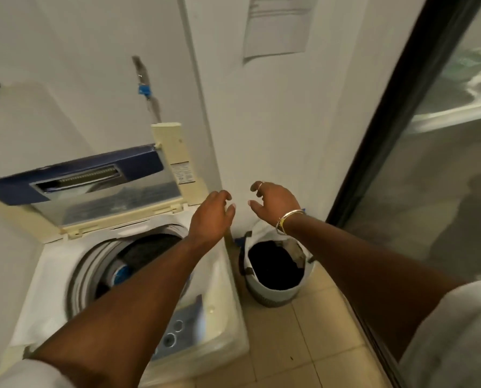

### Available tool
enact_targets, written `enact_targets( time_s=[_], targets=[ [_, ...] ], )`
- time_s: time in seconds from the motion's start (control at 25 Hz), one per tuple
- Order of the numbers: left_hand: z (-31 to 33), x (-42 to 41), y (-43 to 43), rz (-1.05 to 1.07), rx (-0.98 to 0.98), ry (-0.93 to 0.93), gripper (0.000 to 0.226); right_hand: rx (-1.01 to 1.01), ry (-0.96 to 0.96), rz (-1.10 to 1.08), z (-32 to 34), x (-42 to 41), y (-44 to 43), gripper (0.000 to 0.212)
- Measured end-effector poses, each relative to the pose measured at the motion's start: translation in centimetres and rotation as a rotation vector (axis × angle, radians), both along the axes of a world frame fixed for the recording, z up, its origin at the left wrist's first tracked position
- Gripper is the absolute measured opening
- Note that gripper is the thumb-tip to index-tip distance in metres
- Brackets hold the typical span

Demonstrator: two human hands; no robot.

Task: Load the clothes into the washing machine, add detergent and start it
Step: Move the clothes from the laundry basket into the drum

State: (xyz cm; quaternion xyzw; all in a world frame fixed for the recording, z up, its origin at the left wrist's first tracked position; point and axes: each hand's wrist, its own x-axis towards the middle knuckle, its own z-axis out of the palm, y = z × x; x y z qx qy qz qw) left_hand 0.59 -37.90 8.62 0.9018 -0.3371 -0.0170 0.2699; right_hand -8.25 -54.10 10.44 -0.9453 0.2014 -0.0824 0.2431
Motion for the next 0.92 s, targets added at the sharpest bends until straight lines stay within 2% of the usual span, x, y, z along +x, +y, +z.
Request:
enact_targets(
  time_s=[0.2,0.44,0.72,0.92],
  targets=[
    [-2.4,-1.7,-7.0,-0.002,0.015,0.103,0.032,-0.027,0.136,0.083,-1.7,-1.2,-7.2,0.044],
    [-9.3,0.7,-12.3,-0.052,0.097,0.241,0.036,0.045,0.288,0.137,-7.7,1.5,-12.5,0.044],
    [-22.2,6.6,-19.6,-0.069,0.257,0.425,0.038,0.166,0.444,0.068,-21.4,7.2,-16.8,0.044],
    [-32.3,8.3,-21.1,-0.095,0.375,0.524,0.032,0.248,0.659,0.074,-32.8,8.5,-18.3,0.052]
  ],
)
